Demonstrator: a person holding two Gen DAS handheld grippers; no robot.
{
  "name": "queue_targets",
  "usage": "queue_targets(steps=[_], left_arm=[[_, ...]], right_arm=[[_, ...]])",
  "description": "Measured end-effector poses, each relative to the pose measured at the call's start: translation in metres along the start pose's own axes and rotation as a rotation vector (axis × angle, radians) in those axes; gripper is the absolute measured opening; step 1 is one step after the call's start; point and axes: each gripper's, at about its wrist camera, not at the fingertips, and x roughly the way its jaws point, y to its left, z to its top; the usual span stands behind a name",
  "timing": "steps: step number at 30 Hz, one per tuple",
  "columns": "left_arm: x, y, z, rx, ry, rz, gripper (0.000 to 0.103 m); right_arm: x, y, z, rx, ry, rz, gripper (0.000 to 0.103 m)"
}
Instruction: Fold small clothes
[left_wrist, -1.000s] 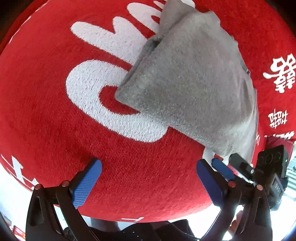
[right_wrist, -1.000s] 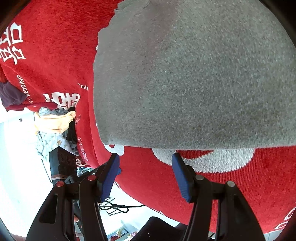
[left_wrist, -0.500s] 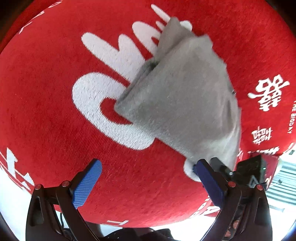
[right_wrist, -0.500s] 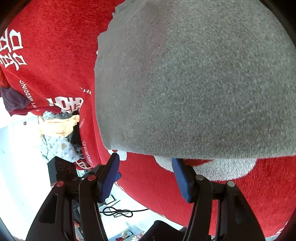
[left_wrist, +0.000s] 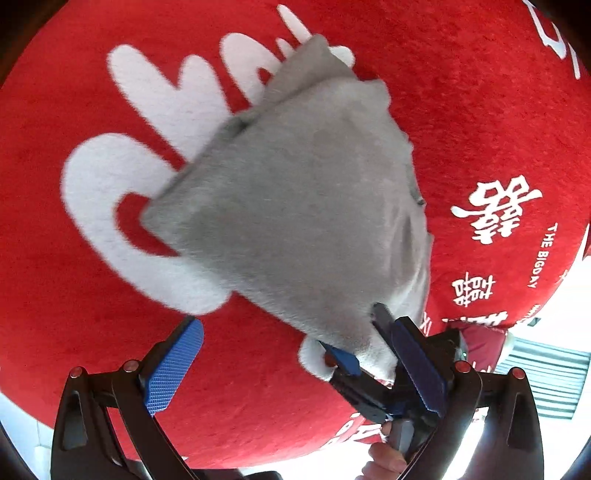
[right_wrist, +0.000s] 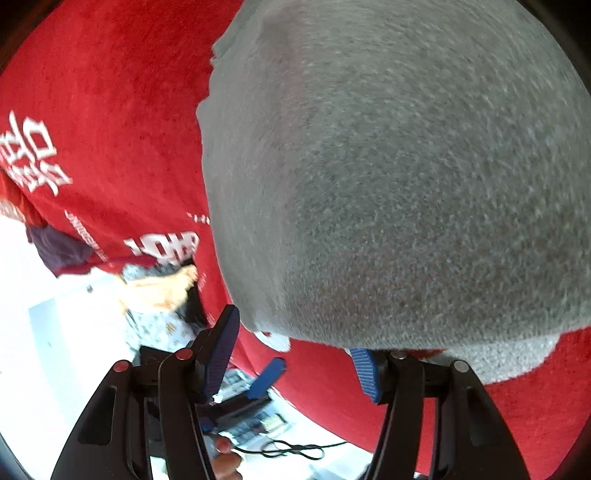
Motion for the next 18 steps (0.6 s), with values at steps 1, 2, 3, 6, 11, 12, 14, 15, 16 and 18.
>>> queue_targets(steps=[1, 2, 3, 6, 11, 12, 14, 15, 16, 18], left_arm=[[0.003, -0.002, 0.000, 0.002, 0.003, -0.005, 0.102], [0.004, -0.003, 0.000, 0.006, 0.006, -0.009, 0.102], [0.006, -0.004, 0.001, 0.008, 0.009, -0.009, 0.102], [0.012, -0.005, 0.003, -0.001, 0.015, -0.026, 0.102], [0.020, -0.013, 0.016, -0.036, -0.033, -0.098, 0.102], [0.021, -0.015, 0.022, -0.047, -0.055, -0.109, 0.102], [0.025, -0.020, 0.033, -0.059, -0.094, -0.106, 0.102], [0.027, -0.021, 0.036, -0.058, -0.107, -0.094, 0.102], [0.028, -0.022, 0.040, -0.053, -0.122, -0.072, 0.102], [0.028, -0.027, 0.047, -0.036, -0.150, -0.023, 0.102]], right_arm=[[0.001, 0.000, 0.001, 0.011, -0.001, 0.004, 0.042], [0.002, 0.000, 0.003, 0.012, -0.001, 0.000, 0.020], [0.002, 0.002, 0.005, 0.007, 0.000, 0.004, 0.013], [-0.003, 0.015, 0.009, -0.039, -0.002, 0.045, 0.010], [-0.012, 0.035, 0.012, -0.112, 0.017, 0.065, 0.010], [-0.011, 0.035, 0.012, -0.124, 0.027, 0.055, 0.010], [-0.009, 0.035, 0.011, -0.131, 0.043, 0.042, 0.010], [-0.007, 0.034, 0.010, -0.133, 0.049, 0.036, 0.010], [-0.005, 0.033, 0.009, -0.141, 0.060, 0.022, 0.010], [-0.005, 0.032, 0.007, -0.155, 0.074, 0.001, 0.010]])
